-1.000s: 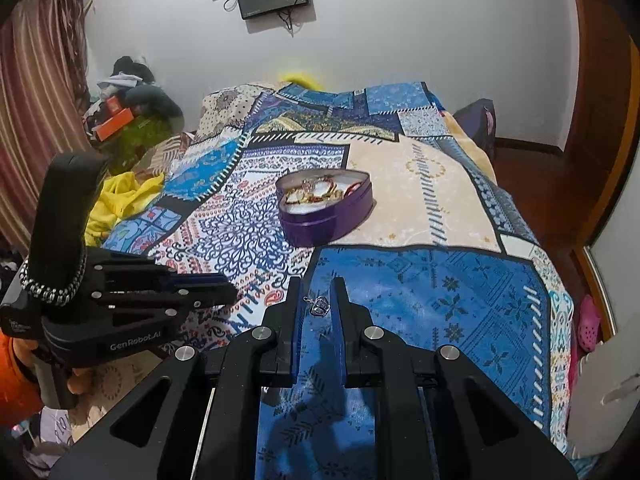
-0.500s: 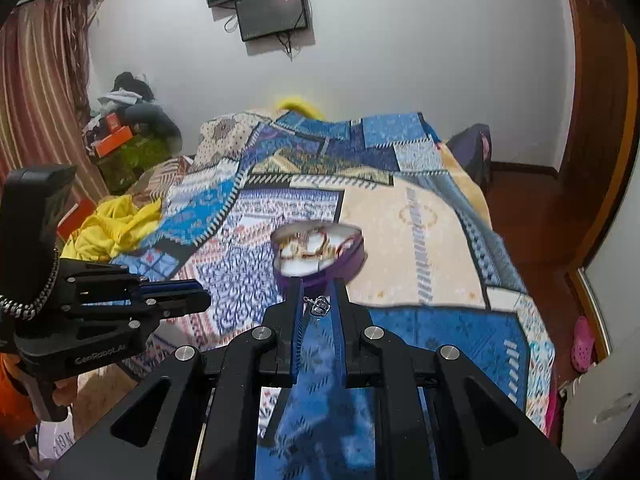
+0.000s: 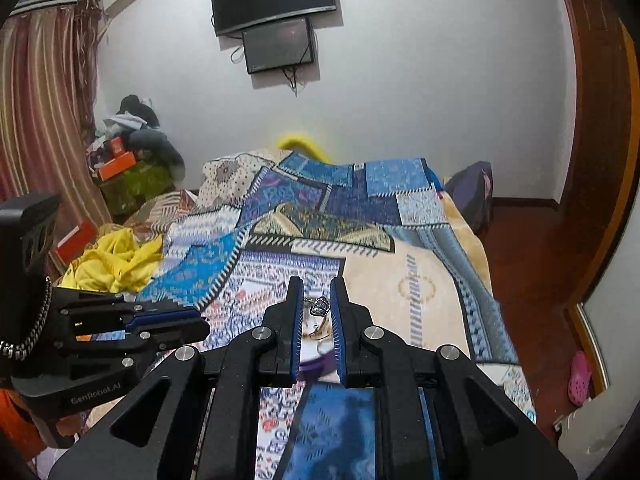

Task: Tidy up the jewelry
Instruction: 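Carry the silver charm and ring in both tools to the tin, then open both tools over the tin to drop the silver pieces in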

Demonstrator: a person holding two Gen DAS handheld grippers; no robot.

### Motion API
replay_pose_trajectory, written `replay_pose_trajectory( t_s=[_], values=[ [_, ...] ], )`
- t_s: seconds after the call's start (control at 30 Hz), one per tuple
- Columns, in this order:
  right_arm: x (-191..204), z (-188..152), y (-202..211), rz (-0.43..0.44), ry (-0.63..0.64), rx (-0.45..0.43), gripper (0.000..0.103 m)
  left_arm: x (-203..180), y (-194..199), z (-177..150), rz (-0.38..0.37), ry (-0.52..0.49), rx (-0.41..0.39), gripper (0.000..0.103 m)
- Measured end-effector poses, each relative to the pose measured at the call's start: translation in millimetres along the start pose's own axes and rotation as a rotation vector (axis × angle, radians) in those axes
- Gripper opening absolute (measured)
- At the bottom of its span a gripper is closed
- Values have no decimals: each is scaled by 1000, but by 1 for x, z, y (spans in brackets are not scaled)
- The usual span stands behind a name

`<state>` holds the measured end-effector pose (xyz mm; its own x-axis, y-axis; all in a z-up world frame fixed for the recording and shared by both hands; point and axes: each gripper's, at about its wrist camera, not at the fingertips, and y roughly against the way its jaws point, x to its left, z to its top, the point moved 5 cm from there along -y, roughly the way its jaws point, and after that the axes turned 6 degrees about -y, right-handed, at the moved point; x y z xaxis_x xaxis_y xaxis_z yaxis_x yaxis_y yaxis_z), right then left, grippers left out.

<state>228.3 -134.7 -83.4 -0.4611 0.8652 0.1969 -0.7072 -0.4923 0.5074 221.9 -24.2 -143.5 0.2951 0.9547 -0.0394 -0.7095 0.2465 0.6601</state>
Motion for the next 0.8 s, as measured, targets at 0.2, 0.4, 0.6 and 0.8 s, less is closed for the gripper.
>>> replay_pose_trajectory(
  t_s=[0.2,0.4,0.6,0.8],
  values=[
    [1,10,-13,11,-1,4,12,4,-4,11,-1,9,-20,8],
    [0,13,-32,20,-3,38,12,6,-15,15,-7,14,-14,8],
    [-5,9,-46,27,-11,83,12,8,-32,15,-16,17,8,8],
    [-10,4,-62,26,-17,128,12,8,-50,12,-30,25,37,8]
  ],
)
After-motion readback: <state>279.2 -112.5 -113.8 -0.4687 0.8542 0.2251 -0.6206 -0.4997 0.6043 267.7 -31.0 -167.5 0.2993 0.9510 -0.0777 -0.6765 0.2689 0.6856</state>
